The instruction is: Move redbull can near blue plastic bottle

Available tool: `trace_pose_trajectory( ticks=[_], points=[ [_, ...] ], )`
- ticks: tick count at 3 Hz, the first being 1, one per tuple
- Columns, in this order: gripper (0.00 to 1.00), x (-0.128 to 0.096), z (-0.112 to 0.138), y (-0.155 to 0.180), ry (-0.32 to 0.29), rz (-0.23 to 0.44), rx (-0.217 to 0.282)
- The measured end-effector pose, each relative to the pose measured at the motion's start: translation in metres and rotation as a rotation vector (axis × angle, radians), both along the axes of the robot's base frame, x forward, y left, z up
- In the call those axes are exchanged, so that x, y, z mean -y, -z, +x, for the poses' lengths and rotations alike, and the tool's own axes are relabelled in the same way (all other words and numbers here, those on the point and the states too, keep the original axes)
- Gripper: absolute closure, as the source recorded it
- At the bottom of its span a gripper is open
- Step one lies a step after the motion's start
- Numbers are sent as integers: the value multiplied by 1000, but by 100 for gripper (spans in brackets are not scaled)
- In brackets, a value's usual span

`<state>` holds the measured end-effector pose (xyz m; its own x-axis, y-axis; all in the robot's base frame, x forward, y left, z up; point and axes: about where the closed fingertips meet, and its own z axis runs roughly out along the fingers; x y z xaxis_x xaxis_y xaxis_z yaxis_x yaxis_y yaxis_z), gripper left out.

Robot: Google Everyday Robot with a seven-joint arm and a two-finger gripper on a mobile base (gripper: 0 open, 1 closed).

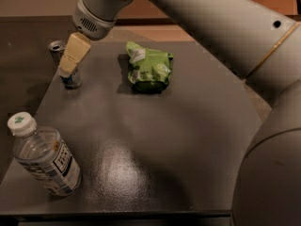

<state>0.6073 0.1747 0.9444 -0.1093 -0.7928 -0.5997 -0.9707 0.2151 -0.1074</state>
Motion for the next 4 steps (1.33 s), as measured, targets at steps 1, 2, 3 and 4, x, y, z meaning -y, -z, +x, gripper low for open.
trace_pose_trajectory(
  ticks=[1, 2, 3, 4],
  points=[
    [0, -10, 12, 5, 21, 14, -29],
    [0, -17, 20, 9, 51, 19, -33],
    [0, -20, 27, 14, 93, 27, -25],
    [0, -28, 28, 15, 102, 45, -18]
  ],
)
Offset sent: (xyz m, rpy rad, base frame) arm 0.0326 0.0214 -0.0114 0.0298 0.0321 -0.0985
